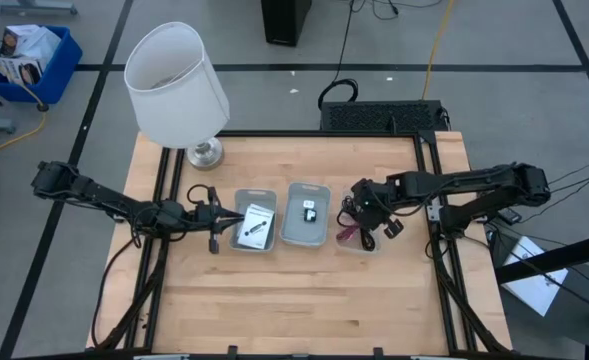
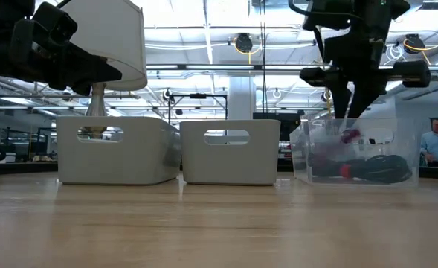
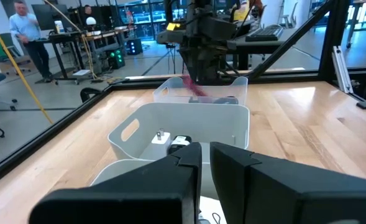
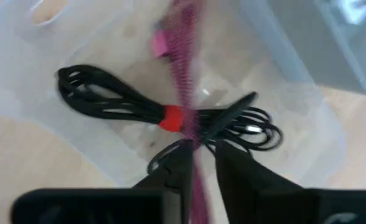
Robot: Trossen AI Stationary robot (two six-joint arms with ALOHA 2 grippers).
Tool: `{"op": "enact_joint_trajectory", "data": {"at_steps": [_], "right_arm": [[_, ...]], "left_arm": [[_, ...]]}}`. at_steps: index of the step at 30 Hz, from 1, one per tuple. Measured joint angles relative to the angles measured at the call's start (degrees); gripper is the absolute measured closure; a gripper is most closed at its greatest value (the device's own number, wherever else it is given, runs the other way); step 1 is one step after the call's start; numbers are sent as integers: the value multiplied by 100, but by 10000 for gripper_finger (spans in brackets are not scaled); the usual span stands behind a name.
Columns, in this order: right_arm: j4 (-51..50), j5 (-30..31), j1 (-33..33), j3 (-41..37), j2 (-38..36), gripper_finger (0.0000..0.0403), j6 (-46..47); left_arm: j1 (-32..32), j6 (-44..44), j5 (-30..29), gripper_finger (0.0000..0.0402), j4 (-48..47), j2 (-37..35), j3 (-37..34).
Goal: Pick and place items into bin
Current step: Adjust the pink charger cable in the transparent bin, then return to Home Position
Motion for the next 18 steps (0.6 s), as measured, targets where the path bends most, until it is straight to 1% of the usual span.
{"op": "enact_joint_trajectory", "data": {"at_steps": [3, 6, 10, 12, 14, 16, 18], "right_arm": [[58, 76, -1, 0, -62, 317, 235], [136, 90, -1, 0, -195, 298, 421], [218, 57, -1, 0, -610, 292, 865], [322, -205, -7, 0, -925, 303, 1064], [605, -647, -47, -63, -1287, 324, 1260], [1080, -968, -96, -284, -1692, 356, 1530], [1536, -1110, -193, -639, -2135, 388, 1756]], "left_arm": [[1, 4, -13, 360, 0, -1, 0], [0, 22, -24, 360, 6, 1, 2], [2, 47, -238, 360, 145, -1, 9], [2, 219, -262, 360, 245, -1, 9], [7, 423, -268, 360, 343, -1, 9], [19, 573, -340, 360, 495, -1, 9], [72, 700, -447, 360, 514, -4, 11]]}}
